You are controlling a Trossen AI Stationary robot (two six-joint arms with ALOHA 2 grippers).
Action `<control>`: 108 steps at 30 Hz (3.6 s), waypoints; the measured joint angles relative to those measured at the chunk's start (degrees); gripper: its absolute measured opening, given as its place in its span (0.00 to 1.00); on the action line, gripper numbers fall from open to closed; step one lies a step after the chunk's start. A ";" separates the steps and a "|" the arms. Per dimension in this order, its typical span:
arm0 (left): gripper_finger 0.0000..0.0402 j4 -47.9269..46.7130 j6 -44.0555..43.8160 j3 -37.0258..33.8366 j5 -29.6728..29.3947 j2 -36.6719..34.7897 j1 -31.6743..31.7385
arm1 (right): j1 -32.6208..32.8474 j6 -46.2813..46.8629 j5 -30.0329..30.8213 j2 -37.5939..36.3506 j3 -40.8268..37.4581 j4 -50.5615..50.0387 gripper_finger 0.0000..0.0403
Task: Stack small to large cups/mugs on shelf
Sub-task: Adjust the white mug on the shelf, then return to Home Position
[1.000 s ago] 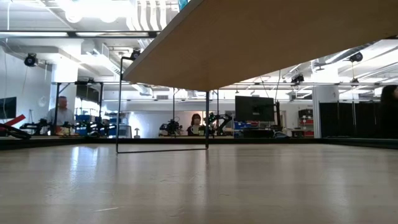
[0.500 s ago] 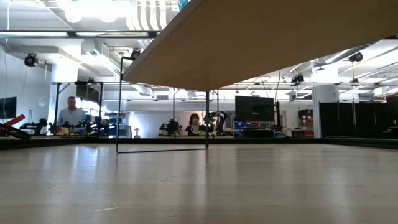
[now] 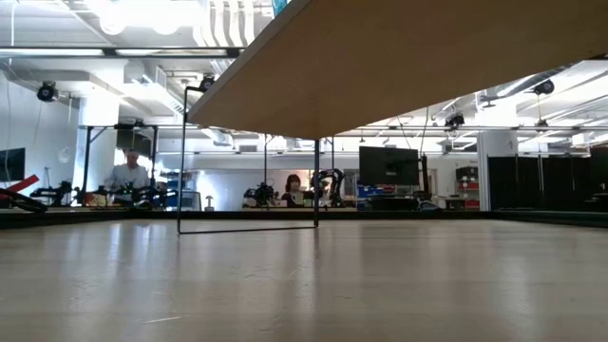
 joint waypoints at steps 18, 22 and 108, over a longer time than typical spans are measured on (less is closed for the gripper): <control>0.24 3.36 -0.12 0.00 -0.87 5.48 0.00 | -9.34 -4.98 -10.09 3.59 -0.34 0.34 0.02; 0.24 3.38 -0.22 0.00 -0.87 6.69 -0.04 | -9.88 -5.08 -11.95 5.41 -0.44 0.80 0.02; 0.24 1.31 -2.33 -0.39 -1.90 4.86 -2.73 | -14.04 -27.40 -26.87 4.37 3.41 14.59 0.02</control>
